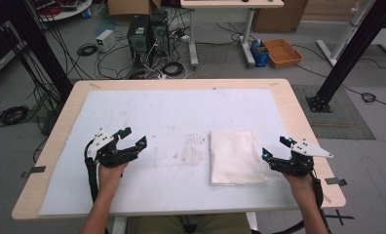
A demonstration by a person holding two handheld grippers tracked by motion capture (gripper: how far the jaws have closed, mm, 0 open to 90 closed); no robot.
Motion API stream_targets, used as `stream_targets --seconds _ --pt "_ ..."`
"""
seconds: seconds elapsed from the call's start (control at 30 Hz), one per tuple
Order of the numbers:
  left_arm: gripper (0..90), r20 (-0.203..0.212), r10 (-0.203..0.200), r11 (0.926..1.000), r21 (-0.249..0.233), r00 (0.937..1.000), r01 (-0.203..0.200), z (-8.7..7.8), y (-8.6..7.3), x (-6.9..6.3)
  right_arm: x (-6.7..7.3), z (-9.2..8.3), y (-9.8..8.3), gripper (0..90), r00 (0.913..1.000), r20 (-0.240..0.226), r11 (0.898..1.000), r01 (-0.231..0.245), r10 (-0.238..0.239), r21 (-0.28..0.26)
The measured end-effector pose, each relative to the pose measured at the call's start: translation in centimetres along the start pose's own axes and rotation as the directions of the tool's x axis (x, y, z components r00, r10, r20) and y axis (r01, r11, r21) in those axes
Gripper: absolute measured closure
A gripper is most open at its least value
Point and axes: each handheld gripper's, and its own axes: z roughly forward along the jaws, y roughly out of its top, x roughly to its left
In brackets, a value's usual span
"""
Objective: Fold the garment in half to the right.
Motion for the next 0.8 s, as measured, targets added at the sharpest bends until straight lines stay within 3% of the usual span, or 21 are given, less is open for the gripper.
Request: stream_targets --seconds 0.8 --pt "22.6 -0.004 -0.005 1.0 -0.002 1.0 0.005 -0.41 -0.15 -0.01 0.3 0.49 -0.03 18.6 0.9997 -0.024 1.0 0.002 -0.002 0.003"
